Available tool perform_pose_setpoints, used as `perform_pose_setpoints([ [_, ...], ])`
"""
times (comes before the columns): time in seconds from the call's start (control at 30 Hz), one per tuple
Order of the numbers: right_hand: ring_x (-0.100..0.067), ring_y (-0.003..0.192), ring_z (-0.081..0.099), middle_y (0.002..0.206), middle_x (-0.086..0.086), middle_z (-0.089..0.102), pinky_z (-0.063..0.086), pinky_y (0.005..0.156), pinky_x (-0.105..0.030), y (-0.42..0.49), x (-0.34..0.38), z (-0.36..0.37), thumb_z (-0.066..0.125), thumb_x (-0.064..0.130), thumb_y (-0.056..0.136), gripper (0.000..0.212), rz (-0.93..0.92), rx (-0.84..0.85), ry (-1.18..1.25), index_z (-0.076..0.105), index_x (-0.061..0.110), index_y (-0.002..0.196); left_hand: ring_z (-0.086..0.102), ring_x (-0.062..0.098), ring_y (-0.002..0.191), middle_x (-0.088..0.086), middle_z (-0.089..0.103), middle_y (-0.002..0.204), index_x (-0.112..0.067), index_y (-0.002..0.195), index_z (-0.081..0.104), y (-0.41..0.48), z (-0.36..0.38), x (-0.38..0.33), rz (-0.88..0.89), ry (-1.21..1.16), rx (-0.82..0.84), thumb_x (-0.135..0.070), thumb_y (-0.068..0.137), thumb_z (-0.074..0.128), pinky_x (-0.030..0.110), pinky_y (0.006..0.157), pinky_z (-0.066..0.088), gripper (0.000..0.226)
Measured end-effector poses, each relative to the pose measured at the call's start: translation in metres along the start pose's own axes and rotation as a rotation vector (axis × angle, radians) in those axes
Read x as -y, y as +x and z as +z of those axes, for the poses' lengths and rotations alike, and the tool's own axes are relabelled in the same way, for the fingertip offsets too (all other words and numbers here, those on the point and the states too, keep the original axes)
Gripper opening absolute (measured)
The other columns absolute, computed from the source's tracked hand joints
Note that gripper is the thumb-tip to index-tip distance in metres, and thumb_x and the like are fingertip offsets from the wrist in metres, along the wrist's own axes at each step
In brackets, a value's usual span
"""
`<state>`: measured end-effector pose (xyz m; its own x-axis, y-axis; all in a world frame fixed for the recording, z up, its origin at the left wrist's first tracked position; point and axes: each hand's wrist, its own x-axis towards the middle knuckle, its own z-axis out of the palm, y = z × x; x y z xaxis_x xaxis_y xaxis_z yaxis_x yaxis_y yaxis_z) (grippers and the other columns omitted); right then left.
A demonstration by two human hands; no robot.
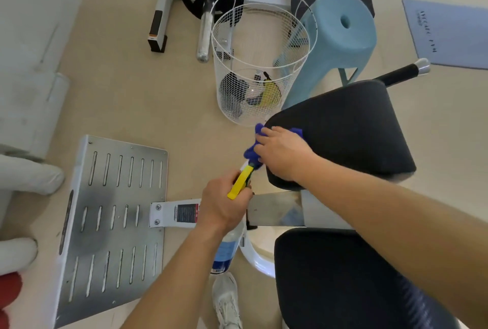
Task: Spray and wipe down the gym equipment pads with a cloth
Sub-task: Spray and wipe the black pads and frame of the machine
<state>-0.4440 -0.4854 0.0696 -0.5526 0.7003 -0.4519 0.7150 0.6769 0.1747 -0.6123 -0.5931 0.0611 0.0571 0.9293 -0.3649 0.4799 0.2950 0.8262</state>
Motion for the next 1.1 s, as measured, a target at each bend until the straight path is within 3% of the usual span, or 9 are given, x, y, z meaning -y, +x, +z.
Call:
perform_pose_setpoints([
  [0.1,-0.025,0.129,0.048,0.131,-0.002,0.061,0.035,0.112,-0.044,-0.032,0.033,0.017,0.070,0.032,0.087,0.039,-0.161,0.091,-0.066,0.062,0.022,0.124,0.064,0.028,0.065,0.009,0.070,0.076,-0.018,0.086,0.067,0.001,-0.011,0.000,-0.011,-0.012,-0.033,-0.029,0.082,0.052,0.052,0.057,0.057,0.019],
  [0.2,-0.022,0.131,0.047,0.133,0.003,0.060,0.035,0.111,-0.041,-0.045,0.022,0.012,0.073,0.038,0.083,0.044,-0.231,0.121,-0.061,0.062,0.025,0.123,0.063,0.010,0.053,0.011,0.069,0.073,-0.016,0.088,0.068,0.001,-0.019,-0.003,-0.007,-0.016,-0.020,-0.017,0.093,0.058,0.035,0.050,0.056,0.011],
  [0.37,-0.019,0.129,0.048,0.131,0.006,0.062,0.037,0.110,-0.039,-0.003,-0.033,-0.017,0.059,0.029,0.092,0.031,0.082,-0.050,0.029,0.064,0.027,0.122,0.064,0.005,0.053,0.013,0.071,0.078,-0.014,0.089,0.068,-0.001,-0.023,-0.001,-0.011,-0.053,0.007,-0.021,0.088,0.056,0.038,0.052,0.058,0.014],
  [0.47,-0.022,0.122,0.050,0.125,0.001,0.064,0.040,0.104,-0.041,0.009,-0.020,-0.009,0.055,0.026,0.093,0.025,0.170,-0.101,-0.001,0.066,0.023,0.115,0.064,0.006,0.053,0.012,0.072,0.079,-0.016,0.088,0.068,-0.002,-0.025,0.001,-0.027,-0.060,-0.003,-0.023,0.085,0.054,0.044,0.055,0.059,0.016],
  [0.6,-0.021,0.117,0.054,0.115,0.006,0.066,0.042,0.101,-0.042,-0.028,0.027,0.012,0.073,0.032,0.081,0.031,-0.115,0.069,-0.020,0.065,0.027,0.111,0.064,0.017,0.057,0.012,0.072,0.077,-0.016,0.087,0.068,-0.005,-0.032,-0.002,-0.008,-0.033,-0.019,-0.029,0.081,0.051,0.054,0.057,0.058,0.022],
  [0.7,-0.025,0.128,0.049,0.128,0.003,0.063,0.039,0.107,-0.044,-0.052,0.028,0.006,0.076,0.026,0.081,0.041,-0.221,0.129,-0.067,0.065,0.024,0.120,0.064,0.034,0.068,0.011,0.072,0.078,-0.017,0.087,0.068,-0.009,-0.035,-0.005,0.011,-0.005,-0.019,-0.031,0.081,0.051,0.058,0.058,0.056,0.023],
  [0.9,-0.032,0.152,0.015,0.163,0.000,0.027,0.014,0.121,-0.051,-0.111,-0.001,0.013,0.064,0.017,0.093,0.044,-0.366,0.174,-0.274,0.059,0.022,0.137,0.067,0.024,0.067,0.007,0.072,0.079,-0.021,0.089,0.069,-0.019,-0.026,-0.027,0.039,-0.012,-0.002,-0.033,0.083,0.052,0.056,0.060,0.059,0.021],
  [1.0,-0.036,0.151,0.016,0.164,-0.004,0.025,0.015,0.120,-0.053,-0.139,-0.024,0.003,0.063,0.013,0.093,0.048,-0.395,0.091,-0.291,0.056,0.019,0.140,0.066,0.024,0.070,0.004,0.071,0.078,-0.021,0.090,0.069,-0.025,-0.015,-0.044,0.086,0.007,0.026,-0.034,0.084,0.053,0.054,0.061,0.061,0.022],
  [1.1,-0.038,0.142,0.039,0.151,-0.006,0.048,0.031,0.113,-0.053,-0.174,-0.060,-0.006,0.080,0.009,0.075,0.046,-0.425,-0.145,-0.271,0.072,0.019,0.120,0.067,0.020,0.072,0.003,0.072,0.081,-0.018,0.092,0.069,-0.034,-0.005,-0.065,0.102,0.017,0.051,-0.037,0.082,0.053,0.050,0.062,0.063,0.027],
])
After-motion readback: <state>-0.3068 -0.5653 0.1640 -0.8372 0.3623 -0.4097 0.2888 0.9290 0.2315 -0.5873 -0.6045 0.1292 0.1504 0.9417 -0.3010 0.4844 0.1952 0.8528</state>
